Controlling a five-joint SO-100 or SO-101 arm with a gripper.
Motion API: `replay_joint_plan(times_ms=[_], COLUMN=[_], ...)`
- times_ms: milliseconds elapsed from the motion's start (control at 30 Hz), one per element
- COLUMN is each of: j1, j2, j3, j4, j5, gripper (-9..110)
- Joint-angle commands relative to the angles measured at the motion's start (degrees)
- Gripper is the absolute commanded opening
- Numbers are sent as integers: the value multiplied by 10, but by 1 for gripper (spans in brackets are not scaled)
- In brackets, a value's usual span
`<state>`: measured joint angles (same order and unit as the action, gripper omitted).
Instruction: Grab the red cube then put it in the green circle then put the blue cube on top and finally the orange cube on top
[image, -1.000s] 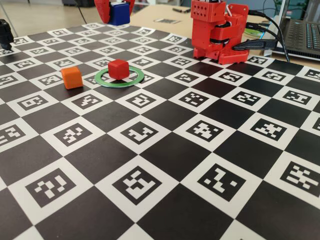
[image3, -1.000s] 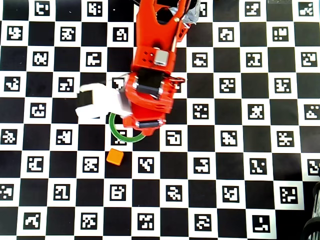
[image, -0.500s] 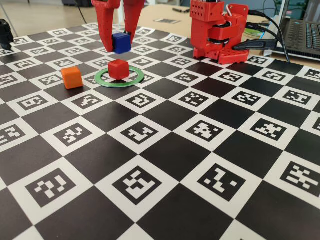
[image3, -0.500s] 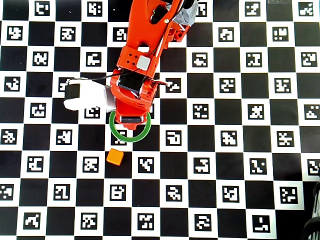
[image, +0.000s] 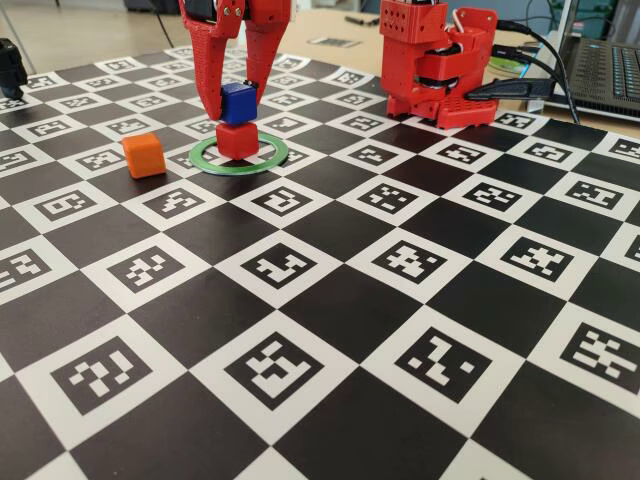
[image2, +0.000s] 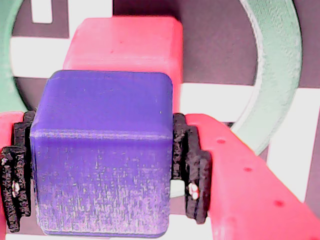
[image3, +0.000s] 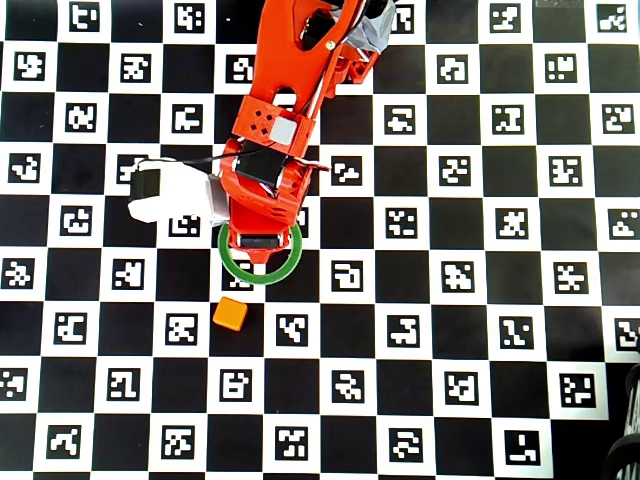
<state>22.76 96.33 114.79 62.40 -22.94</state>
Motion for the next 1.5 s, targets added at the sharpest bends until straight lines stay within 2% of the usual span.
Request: replay_joint_plan(times_ms=[0,267,467,600,900,1133,1467], j1=[5,5,5,10,26,-22,-41], j2=[33,31,31,35,22,-58,-233], j3=[-3,5,5,-20,-231,-406,-484], j4=[-9,-14,-14,19,165,233,179], j5=[-5,-5,0,1,20,47,67], gripper=[11,12,30,34,36,38,40])
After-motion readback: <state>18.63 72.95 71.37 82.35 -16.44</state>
